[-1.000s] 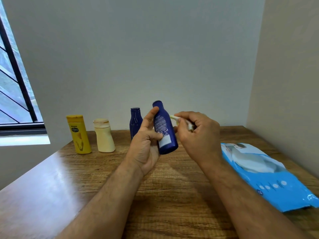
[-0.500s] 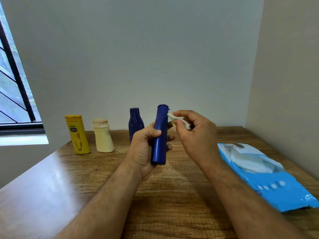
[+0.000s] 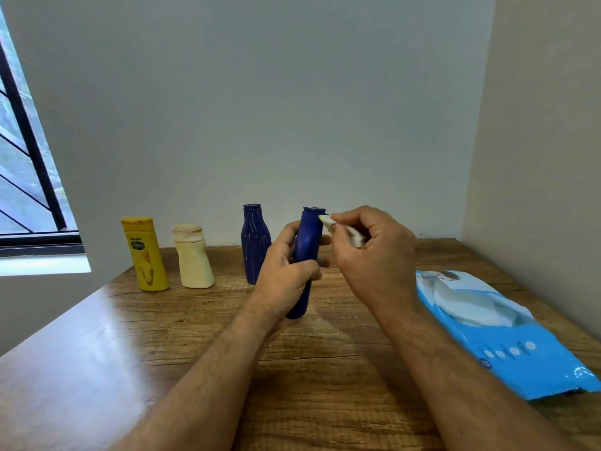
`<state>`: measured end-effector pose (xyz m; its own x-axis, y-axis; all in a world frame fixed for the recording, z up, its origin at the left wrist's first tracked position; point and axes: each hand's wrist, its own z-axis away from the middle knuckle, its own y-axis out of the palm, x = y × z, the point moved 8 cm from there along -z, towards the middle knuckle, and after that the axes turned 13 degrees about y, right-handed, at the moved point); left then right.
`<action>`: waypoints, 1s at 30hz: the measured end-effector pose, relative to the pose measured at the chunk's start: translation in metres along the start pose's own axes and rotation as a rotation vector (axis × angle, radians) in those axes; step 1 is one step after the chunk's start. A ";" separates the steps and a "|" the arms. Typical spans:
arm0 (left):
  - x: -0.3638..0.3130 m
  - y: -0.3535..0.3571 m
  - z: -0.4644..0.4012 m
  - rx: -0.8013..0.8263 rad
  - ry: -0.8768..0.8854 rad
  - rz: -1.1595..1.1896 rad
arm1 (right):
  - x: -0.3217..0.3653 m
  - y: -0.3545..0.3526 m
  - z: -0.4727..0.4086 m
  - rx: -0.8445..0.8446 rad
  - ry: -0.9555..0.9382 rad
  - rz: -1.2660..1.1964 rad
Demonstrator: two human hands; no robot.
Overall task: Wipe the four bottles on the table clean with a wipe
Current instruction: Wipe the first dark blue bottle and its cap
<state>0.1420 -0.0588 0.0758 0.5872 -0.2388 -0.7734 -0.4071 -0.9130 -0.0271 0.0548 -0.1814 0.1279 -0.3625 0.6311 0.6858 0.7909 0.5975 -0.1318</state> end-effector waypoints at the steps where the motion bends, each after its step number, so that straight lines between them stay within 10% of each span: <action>1: -0.001 -0.002 -0.001 -0.011 0.007 -0.034 | 0.001 -0.005 -0.001 -0.042 0.000 -0.021; 14: -0.013 0.001 0.003 0.088 0.122 -0.486 | 0.005 0.002 0.000 0.042 -0.084 0.016; 30: -0.010 0.003 0.006 0.095 0.099 -0.495 | 0.008 -0.001 -0.001 0.052 -0.111 -0.039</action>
<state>0.1306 -0.0573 0.0798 0.7871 0.1802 -0.5900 -0.1225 -0.8916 -0.4358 0.0513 -0.1772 0.1341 -0.4473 0.6561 0.6078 0.7496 0.6457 -0.1454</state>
